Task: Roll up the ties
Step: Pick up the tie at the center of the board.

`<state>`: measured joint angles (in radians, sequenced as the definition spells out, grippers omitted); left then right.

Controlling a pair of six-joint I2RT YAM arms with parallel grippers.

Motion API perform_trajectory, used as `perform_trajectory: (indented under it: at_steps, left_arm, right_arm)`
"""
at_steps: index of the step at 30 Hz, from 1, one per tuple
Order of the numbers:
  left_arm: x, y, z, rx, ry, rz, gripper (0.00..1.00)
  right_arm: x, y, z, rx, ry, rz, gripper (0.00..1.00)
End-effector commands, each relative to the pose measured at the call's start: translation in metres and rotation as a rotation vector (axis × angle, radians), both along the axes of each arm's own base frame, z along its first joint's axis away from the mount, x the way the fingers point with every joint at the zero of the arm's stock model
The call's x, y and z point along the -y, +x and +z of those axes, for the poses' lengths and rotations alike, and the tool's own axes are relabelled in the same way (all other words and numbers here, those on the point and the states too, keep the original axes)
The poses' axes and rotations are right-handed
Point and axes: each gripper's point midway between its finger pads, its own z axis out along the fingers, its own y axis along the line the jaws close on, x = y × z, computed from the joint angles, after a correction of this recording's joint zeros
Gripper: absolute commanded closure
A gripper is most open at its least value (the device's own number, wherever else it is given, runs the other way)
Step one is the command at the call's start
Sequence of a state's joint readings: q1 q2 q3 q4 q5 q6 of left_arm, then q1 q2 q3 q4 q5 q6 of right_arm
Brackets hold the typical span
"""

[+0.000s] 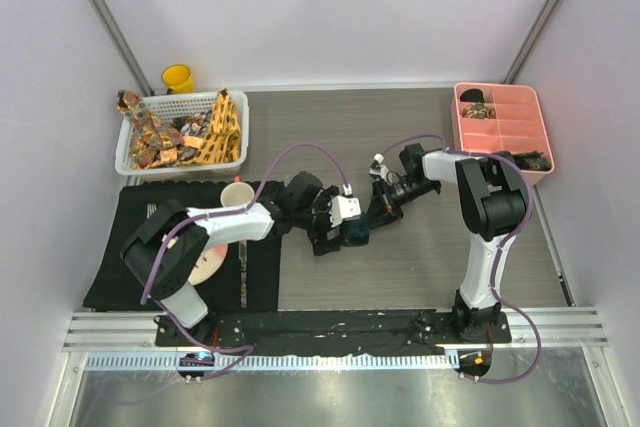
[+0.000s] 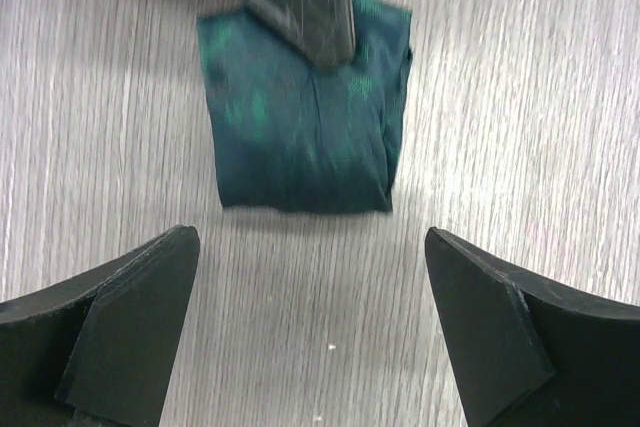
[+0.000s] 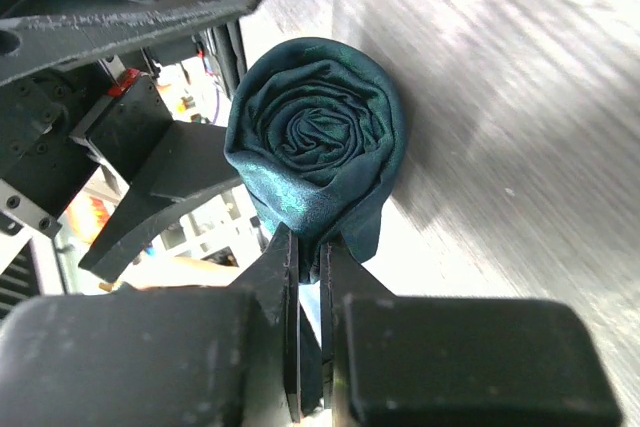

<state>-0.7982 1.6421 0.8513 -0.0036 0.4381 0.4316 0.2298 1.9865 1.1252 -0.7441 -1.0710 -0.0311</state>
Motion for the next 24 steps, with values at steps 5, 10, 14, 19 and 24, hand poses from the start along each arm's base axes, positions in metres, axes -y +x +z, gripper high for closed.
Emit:
perform_trajectory:
  at_steps: [5,10,14,19,24]
  left_arm:
    - [0.042,0.017,0.001,0.055,-0.073,-0.021,0.00]
    - [0.054,0.018,-0.002,0.054,-0.098,-0.032,0.00]
    - [0.052,0.008,-0.001,0.034,-0.103,-0.058,0.26]
    - [0.046,-0.002,0.005,0.036,-0.107,-0.081,0.75]
    - [0.040,-0.003,0.014,0.018,-0.078,-0.064,0.21]
  right_arm:
    - [-0.020,0.000,0.029,0.134,0.034,0.080,0.99]
    - [-0.025,0.004,0.041,0.140,0.052,0.071,0.99]
    - [-0.027,0.009,0.047,0.150,0.054,0.061,0.99]
    - [-0.027,0.013,0.046,0.160,0.040,0.059,0.99]
    - [-0.022,0.019,0.051,0.179,0.005,0.068,0.99]
